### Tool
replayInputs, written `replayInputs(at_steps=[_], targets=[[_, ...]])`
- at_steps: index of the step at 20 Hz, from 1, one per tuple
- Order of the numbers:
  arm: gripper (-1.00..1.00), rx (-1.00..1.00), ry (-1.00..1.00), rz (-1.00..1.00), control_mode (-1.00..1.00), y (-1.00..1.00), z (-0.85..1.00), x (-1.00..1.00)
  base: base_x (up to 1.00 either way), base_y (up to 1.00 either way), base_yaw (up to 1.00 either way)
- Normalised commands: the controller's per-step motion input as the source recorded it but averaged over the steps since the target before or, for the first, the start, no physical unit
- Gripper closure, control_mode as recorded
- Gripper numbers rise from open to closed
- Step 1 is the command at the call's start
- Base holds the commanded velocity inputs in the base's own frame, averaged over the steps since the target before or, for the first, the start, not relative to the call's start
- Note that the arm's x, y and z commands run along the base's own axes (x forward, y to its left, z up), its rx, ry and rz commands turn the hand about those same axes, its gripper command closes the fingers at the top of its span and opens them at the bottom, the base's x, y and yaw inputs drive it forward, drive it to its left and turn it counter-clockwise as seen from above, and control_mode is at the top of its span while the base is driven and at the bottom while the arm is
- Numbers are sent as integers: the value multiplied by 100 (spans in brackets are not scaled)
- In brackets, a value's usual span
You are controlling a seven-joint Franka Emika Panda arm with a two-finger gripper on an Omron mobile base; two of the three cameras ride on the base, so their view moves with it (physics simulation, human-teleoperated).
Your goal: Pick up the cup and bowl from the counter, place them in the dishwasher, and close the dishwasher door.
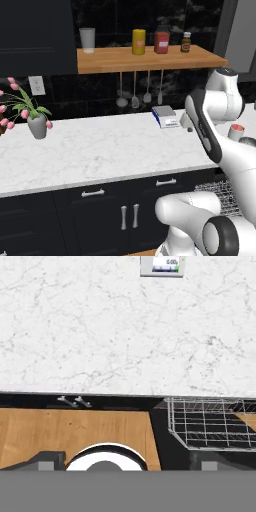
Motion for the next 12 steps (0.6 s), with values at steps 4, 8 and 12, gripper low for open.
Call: replayInputs(at_steps=[4,8,12], targets=[[-100,-2,-2,-5,-100,-57,-12,0,0,0,0],[-100,-6,-6,-11,-100,-43,-3,0,0,0,0],[-100,-9,-9,-19,-100,-37,-11,0,0,0,0]])
